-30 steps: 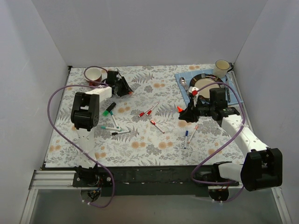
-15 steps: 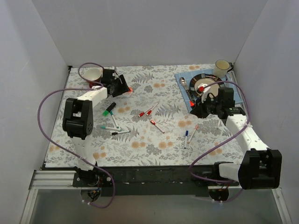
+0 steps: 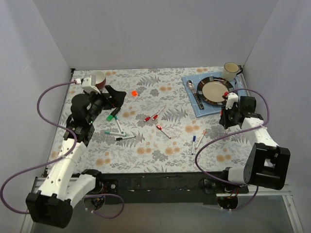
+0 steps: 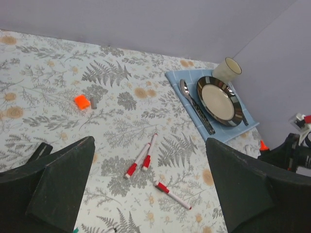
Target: Open the pen caps
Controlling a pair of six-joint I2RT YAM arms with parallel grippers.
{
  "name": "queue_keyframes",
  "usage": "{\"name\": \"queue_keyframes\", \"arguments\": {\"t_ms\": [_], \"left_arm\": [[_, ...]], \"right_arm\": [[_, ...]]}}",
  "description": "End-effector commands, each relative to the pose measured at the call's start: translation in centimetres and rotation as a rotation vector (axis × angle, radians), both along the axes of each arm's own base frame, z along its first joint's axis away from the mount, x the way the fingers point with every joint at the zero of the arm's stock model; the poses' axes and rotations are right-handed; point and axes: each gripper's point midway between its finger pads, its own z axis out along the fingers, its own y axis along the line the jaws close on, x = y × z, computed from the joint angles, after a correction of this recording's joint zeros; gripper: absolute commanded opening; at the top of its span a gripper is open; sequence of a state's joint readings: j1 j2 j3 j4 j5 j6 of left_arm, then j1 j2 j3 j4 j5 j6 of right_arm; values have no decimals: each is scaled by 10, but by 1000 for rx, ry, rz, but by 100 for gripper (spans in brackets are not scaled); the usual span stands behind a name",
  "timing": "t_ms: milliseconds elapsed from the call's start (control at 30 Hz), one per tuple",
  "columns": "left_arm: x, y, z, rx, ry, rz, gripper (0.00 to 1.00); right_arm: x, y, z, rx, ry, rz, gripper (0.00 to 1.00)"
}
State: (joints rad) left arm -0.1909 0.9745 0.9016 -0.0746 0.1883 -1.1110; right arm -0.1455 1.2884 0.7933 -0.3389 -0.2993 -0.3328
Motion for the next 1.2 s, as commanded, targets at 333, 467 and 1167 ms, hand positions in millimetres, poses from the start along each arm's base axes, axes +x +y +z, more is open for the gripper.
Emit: {"name": "queue_keyframes", "arguments": {"t_ms": [333,467,1167], "left_arm": [[-47,4,-36,79,3,-46,98],[-50,-1,-41,85,13,-65,98],[-46,-16,-71,47,110,-134,98]], "right_arm": [[-9,-26,-49,12,196,-98,17],[-7,-29,-58,11,234,-118,22],[4,-38,-12,-68,73,-96,47]]}}
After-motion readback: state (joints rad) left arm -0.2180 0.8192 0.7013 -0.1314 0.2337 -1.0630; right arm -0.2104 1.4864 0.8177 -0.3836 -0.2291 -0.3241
